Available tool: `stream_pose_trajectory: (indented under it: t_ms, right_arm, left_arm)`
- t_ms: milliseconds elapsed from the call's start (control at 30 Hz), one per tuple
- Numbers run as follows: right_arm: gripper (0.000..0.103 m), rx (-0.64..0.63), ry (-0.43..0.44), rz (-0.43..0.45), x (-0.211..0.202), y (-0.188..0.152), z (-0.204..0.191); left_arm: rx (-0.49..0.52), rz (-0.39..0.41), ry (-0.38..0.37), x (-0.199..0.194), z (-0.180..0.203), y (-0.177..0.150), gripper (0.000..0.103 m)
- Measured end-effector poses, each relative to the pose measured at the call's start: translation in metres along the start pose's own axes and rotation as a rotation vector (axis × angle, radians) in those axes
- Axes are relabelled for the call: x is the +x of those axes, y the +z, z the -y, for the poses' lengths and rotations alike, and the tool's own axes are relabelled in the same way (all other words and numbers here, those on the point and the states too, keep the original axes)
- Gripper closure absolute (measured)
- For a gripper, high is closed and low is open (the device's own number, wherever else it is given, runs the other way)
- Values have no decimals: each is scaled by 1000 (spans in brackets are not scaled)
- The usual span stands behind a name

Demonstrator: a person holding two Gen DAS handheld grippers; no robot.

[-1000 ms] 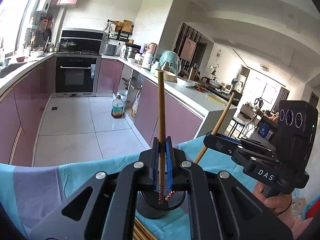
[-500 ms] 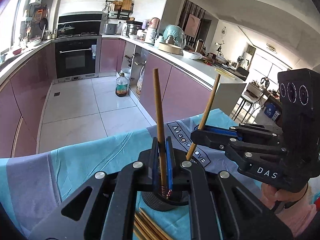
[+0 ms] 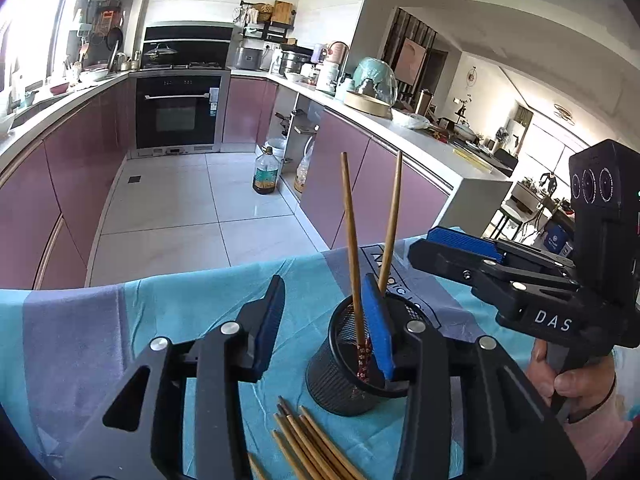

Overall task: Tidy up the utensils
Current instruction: 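Lower the chopsticks into the mesh cup and open both tools, then move both tools back to the chopstick row and grasp one chopstick each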

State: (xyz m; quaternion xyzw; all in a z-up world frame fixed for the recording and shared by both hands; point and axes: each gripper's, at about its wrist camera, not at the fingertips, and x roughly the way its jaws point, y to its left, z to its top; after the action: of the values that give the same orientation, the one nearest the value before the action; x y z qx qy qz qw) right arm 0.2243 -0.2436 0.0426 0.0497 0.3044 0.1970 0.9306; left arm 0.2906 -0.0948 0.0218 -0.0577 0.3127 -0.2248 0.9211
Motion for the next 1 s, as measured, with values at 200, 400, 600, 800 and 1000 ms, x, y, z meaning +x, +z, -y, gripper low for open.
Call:
stream_pose_trajectory:
  t_ms: [200, 400, 600, 800, 1000]
  right_arm:
    - [64, -42, 38, 56, -36, -16, -13]
    - [63, -72, 106, 27, -53, -48, -31]
    - [63, -65, 134, -131, -22, -94, -44]
    - [72, -115, 136, -247, 11, -124, -70]
    - [80, -136, 99, -291, 24, -138, -77]
  left_arm:
    - [42, 44, 80, -34, -12, -25, 49]
    - [61, -14, 136, -57, -22, -76, 37]
    - [41, -147, 136, -53, -33, -132, 37]
    - [17, -201, 144, -46, -36, -167, 37]
    - [23, -221, 143, -44, -32, -178, 37]
